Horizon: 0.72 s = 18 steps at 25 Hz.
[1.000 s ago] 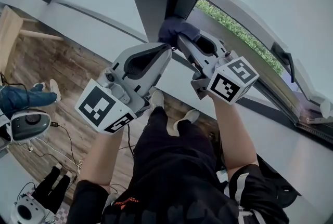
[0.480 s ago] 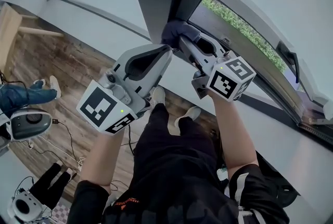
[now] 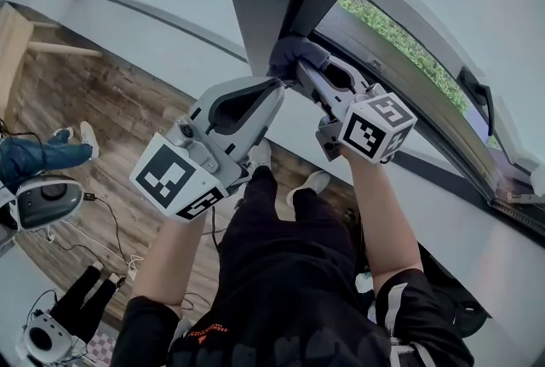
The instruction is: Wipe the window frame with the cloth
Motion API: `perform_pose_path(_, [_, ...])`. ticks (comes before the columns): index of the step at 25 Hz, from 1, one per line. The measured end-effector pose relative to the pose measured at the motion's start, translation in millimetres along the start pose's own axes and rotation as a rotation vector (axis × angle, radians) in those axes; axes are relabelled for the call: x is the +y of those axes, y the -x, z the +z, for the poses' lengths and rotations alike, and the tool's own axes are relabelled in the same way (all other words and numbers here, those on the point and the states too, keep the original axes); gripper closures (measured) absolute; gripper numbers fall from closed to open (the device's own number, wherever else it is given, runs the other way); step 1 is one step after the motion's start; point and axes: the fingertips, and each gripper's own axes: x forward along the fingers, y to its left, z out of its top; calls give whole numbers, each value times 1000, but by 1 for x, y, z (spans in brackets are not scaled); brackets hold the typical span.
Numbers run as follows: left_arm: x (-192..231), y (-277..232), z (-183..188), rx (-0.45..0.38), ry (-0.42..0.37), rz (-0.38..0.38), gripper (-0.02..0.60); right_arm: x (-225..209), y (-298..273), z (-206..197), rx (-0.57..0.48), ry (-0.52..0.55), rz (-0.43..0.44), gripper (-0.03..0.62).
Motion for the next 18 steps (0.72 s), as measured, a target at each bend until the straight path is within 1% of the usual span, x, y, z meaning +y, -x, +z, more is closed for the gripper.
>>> perform_pose_path(8, [2, 3, -1, -5, 8, -6, 562, -3, -1, -5, 9, -2, -25, 493])
perform_pose_path(11, [1, 6, 4, -6, 4, -9, 562, 3, 0, -3, 8, 3, -24, 494])
perform_pose_path(15, [-1, 6, 14, -18, -11, -19, 561, 15, 8, 11, -12, 17, -12, 494])
perform_pose_path(18, [-6, 2, 24, -30, -27, -33, 561, 28, 17, 30, -43, 41, 7, 494])
